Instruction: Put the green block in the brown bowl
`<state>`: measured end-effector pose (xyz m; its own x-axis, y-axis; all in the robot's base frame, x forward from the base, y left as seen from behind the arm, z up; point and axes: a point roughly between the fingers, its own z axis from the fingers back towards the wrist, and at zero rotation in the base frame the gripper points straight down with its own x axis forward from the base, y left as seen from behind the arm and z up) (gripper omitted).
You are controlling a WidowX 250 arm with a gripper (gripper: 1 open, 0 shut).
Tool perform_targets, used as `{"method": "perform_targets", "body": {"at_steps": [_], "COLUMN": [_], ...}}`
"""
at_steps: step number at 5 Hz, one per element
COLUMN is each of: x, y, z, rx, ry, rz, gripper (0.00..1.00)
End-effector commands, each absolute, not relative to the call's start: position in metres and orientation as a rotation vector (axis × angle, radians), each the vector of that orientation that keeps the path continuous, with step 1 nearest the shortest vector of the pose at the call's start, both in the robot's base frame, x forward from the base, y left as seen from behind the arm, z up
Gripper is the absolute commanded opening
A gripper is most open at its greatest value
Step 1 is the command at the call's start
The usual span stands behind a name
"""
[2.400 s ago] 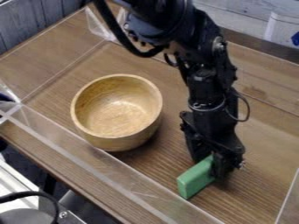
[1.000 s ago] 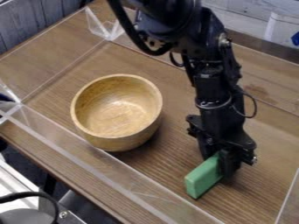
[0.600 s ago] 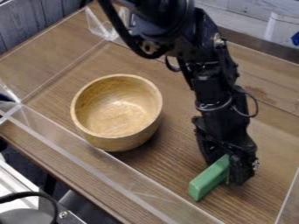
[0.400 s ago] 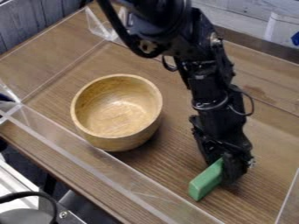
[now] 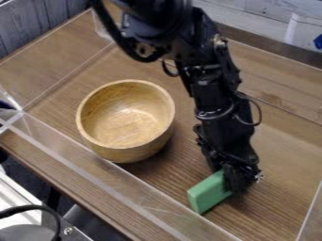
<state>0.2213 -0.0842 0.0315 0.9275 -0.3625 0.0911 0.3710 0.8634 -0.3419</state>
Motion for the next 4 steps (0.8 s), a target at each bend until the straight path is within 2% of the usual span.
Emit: {"method": "perform_targets", "body": {"at_steps": [1,3,4], "x": [0.218,0.216,0.221], "y": [-0.086,-0.077,-0.076], "z": [0.055,0.08,0.097], "rx": [-0.357,-0.321,-0.309], "ry": [-0.095,-0.165,-0.129], "rz": [-0.423,-0.423,-0.421], "gripper": [0.0,0.0,0.0]}}
